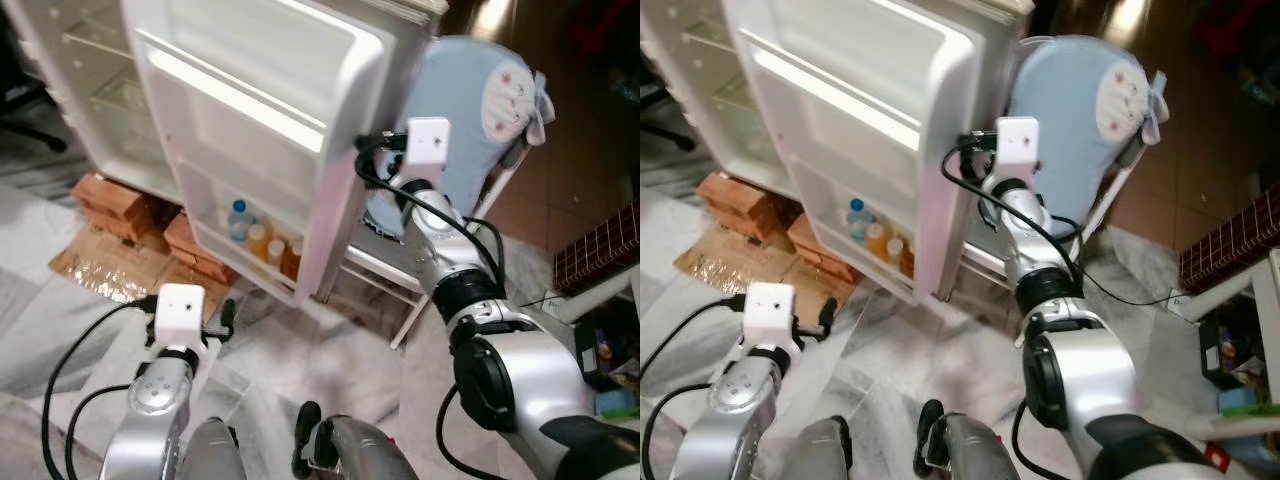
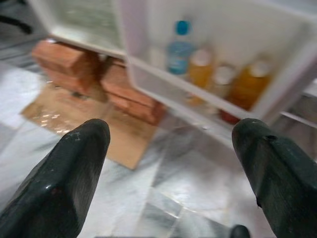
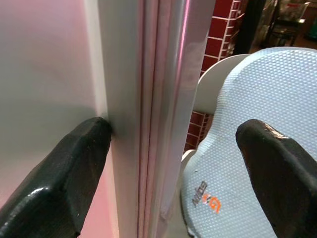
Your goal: Restocking fridge
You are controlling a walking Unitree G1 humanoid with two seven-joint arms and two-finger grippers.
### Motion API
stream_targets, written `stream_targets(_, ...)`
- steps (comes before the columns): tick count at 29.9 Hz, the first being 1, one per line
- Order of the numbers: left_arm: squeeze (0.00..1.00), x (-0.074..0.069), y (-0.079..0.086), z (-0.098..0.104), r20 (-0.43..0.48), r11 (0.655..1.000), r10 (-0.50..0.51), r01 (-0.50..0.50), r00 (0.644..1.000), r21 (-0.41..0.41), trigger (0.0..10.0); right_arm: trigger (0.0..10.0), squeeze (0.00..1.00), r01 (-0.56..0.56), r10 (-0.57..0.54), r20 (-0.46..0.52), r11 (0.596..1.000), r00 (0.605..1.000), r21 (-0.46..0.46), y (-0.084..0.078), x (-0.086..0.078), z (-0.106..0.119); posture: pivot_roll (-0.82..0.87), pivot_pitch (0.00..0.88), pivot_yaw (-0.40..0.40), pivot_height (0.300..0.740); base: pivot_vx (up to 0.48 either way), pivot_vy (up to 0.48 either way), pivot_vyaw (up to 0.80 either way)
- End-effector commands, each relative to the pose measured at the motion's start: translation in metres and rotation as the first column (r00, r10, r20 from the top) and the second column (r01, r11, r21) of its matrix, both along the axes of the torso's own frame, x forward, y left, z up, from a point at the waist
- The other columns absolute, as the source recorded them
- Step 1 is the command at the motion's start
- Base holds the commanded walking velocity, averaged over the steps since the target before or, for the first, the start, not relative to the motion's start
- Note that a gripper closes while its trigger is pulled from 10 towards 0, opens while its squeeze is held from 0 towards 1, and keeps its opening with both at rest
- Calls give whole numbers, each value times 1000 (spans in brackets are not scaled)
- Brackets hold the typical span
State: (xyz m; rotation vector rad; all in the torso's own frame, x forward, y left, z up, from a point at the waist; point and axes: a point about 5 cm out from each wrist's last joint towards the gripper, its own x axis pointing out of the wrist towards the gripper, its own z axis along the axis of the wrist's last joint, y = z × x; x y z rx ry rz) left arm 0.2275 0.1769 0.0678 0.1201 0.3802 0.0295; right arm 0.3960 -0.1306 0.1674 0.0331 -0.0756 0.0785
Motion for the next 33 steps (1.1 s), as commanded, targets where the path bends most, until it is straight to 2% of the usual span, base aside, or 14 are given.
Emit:
stream_targets(1, 0, 0, -2, -3, -7, 1000, -11, 11, 1000, -4, 10000, 10000, 0, 36, -36, 12, 999, 999, 3, -9, -1, 0, 130, 95, -111, 740, 0, 0, 0)
stream_targets(6, 0, 4, -6, -7, -32, 1000, -31, 31, 999, -4, 10000, 10000, 0, 131, -131, -4, 991, 991, -32, -8, 4, 4, 130, 79, -106, 740, 0, 0, 0)
stream_targets(10, 0, 6, -8, -8, -43, 1000, -18, 17, 999, -20, 10000, 10000, 0, 147, -147, 12, 989, 989, 14, 14, 12, 27, 148, 67, -110, 740, 0, 0, 0)
stream_targets(13, 0, 6, -9, -7, -30, 1000, -17, 16, 999, -19, 10000, 10000, 0, 68, -71, 34, 995, 997, 68, 35, 15, 42, 161, 61, -116, 740, 0, 0, 0)
stream_targets(17, 0, 4, -8, -9, -34, 1000, -12, 11, 999, -14, 10000, 10000, 0, -251, 246, 51, 954, 968, 164, 74, 10, 48, 179, 57, -132, 740, 0, 0, 0)
stream_targets(19, 0, 3, -7, -10, -36, 1000, -6, 6, 999, -12, 10000, 10000, 0, -473, 468, 69, 867, 881, 155, 88, 2, 43, 177, 58, -135, 740, 0, 0, 0)
stream_targets(20, 0, 2, -6, -10, -37, 1000, -2, 1, 999, -13, 10000, 10000, 0, -615, 610, 79, 775, 788, 147, 94, -7, 38, 177, 58, -135, 740, 0, 0, 0)
stream_targets(22, 0, 2, -6, -10, -38, 1000, -1, 0, 999, -13, 10000, 10000, 0, -711, 708, 82, 688, 702, 144, 90, -15, 32, 166, 60, -134, 740, 0, 0, 0)
stream_targets(23, 0, 2, -6, -10, -39, 1000, -2, 1, 999, -13, 10000, 10000, 0, -813, 811, 83, 569, 580, 123, 77, -30, 25, 162, 59, -131, 740, 0, 0, 0)
stream_targets(24, 0, 2, -5, -11, -42, 1000, -6, 5, 999, -15, 10000, 10000, 0, -924, 927, 59, 362, 371, 126, 63, -59, 14, 153, 60, -129, 740, 0, 0, 0)
stream_targets(25, 0, 2, -6, -12, -45, 1000, -12, 11, 999, -16, 10000, 10000, 0, -946, 953, 36, 295, 302, 132, 51, -72, 7, 147, 60, -127, 740, 0, 0, 0)
stream_targets(28, 0, 3, -8, -13, -52, 999, -34, 34, 998, -15, 10000, 10000, 0, -954, 966, -58, 259, 253, 149, 21, -88, -13, 136, 61, -121, 740, 0, 0, 0)
stream_targets(29, 0, 4, -8, -13, -58, 999, -51, 51, 997, -11, 10000, 10000, 0, -948, 946, -180, 293, 268, 128, 1, -92, -34, 129, 63, -113, 740, 0, 0, 0)
stream_targets(33, 0, 4, -9, -14, -65, 998, -70, 70, 995, -2, 10000, 10000, 0, -943, 874, -390, 332, 291, 39, -28, -97, -66, 125, 64, -102, 740, 0, 0, 0)
